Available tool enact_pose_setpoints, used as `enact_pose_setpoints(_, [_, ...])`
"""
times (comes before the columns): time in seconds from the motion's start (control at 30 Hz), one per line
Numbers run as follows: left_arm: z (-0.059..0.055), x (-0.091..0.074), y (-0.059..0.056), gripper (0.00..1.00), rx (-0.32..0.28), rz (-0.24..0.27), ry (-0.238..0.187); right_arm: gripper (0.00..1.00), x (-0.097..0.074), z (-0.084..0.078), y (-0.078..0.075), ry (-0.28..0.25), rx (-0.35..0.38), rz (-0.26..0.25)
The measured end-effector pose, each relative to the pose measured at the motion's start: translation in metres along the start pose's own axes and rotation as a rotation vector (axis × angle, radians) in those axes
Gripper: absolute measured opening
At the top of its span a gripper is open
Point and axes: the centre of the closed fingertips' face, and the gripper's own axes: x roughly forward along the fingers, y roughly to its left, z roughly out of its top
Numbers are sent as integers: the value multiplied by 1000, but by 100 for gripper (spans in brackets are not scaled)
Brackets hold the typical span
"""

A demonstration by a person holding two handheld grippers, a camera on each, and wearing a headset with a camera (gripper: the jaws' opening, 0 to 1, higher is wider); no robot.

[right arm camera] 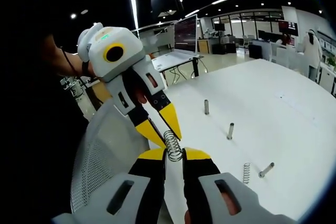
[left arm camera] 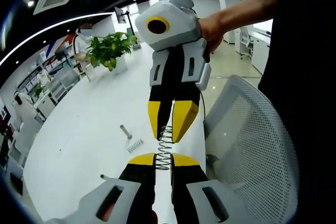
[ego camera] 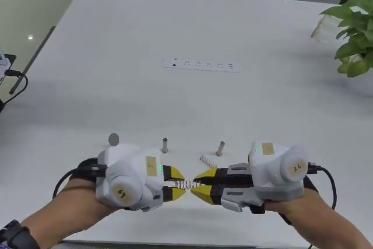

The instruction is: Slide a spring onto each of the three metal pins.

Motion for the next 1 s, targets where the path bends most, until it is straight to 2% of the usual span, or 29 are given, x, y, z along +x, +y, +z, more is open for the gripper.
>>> enact_pose_setpoints(0.17, [-4, 4, 0, 3, 7, -8, 14, 8, -1, 1, 5, 0, 2, 15])
enact_pose_setpoints(0.47, [-7, 8, 0, 3, -14, -4, 5, 8, 1, 4, 3, 22, -22, -6])
enact_pose_setpoints(0.63, [-17, 11, 1, 5, -35, 2, 28, 8, 2, 8, 1, 19, -8, -13])
enact_pose_setpoints(0.87, [-17, 11, 0, 3, -54, 2, 16, 8, 5, 12, 4, 27, -21, -8])
enact_pose_setpoints(1.0, [-13, 14, 1, 2, -95, -2, -8, 8, 7, 21, 4, 31, -42, -10])
